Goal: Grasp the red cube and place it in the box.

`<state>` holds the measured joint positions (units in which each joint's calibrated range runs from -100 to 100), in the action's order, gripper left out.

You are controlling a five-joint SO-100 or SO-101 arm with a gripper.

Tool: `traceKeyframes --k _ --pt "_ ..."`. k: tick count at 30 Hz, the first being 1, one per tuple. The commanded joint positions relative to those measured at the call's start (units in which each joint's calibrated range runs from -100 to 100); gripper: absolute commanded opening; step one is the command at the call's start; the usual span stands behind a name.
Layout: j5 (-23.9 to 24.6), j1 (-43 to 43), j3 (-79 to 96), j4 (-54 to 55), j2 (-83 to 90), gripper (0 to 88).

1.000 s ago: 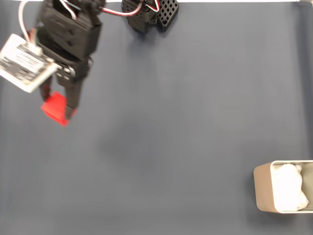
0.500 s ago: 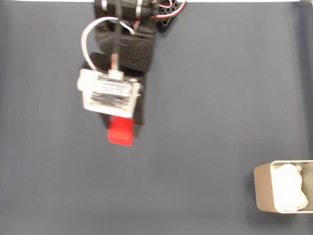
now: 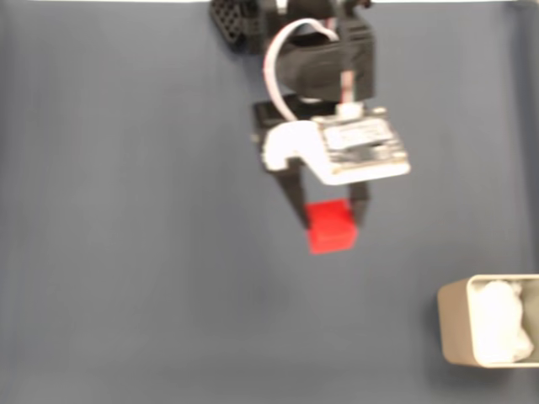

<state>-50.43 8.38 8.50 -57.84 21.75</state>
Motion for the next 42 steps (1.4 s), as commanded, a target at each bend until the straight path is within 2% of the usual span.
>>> traceKeyframes --k 1,27,42 --pt "-0.1 3.0 -4.8 2.6 -1.0 0.0" --pt "-1.7 14.3 -33.0 4.5 -24.7 0.0" --pt "-2.6 16.3 -51.7 3.8 -38.7 0.0"
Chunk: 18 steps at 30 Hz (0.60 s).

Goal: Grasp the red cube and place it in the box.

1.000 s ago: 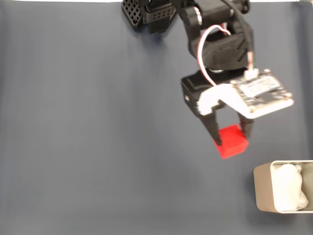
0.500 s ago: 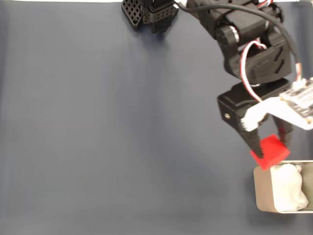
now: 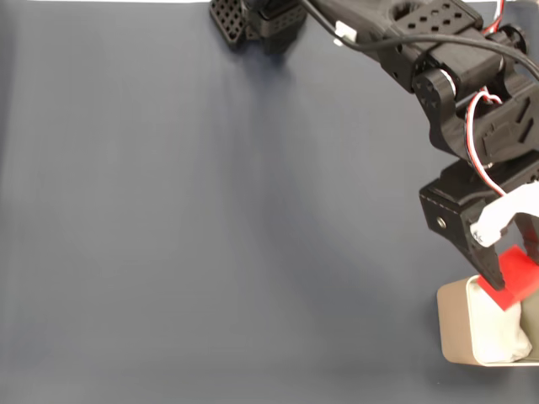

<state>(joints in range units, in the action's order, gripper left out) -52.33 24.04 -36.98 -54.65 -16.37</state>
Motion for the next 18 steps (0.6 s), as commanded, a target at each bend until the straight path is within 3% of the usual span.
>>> traceKeyframes --k 1,18 --pt "-0.8 0.6 -7.5 0.6 -1.5 0.0" --pt "-0.8 1.6 -21.7 1.4 -13.7 0.0"
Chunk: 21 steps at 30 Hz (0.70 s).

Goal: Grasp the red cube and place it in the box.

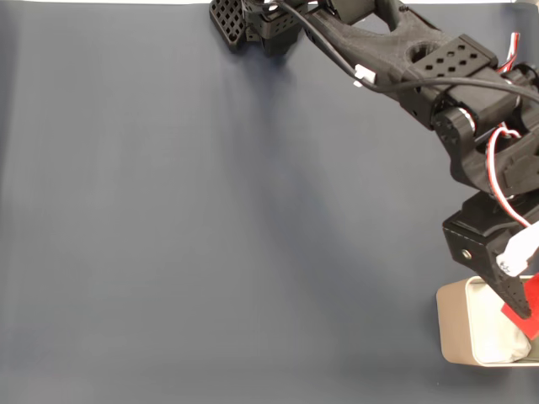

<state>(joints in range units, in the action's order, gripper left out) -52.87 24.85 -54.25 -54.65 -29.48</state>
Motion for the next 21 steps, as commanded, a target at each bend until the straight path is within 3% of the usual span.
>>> traceKeyframes --k 1,21 --pt "-0.2 0.8 -4.4 1.4 -0.8 0.0" --pt "0.4 1.1 -4.1 2.9 -4.1 0.0"
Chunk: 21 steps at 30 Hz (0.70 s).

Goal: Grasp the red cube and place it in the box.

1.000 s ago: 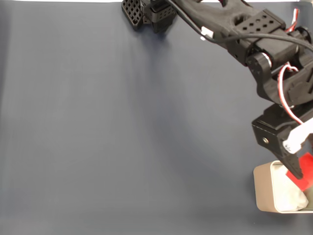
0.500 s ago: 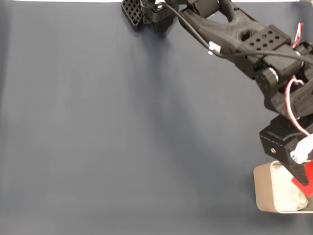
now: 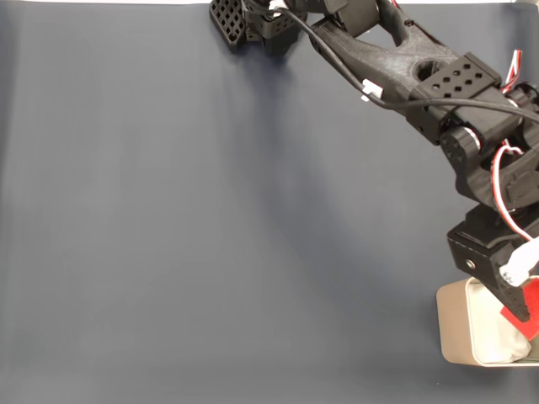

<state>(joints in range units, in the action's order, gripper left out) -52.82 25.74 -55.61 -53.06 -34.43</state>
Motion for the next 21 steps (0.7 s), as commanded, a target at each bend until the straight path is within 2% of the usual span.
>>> traceKeyframes --k 1,7,19,21 --pt "0.5 0.1 -2.8 1.3 0.9 0.0" --pt "2.1 -0.1 -2.9 2.1 1.2 2.3" --pt "2.1 -0.4 -2.7 2.4 1.8 2.2" --pt "2.1 -0.5 -2.5 2.4 2.0 5.1"
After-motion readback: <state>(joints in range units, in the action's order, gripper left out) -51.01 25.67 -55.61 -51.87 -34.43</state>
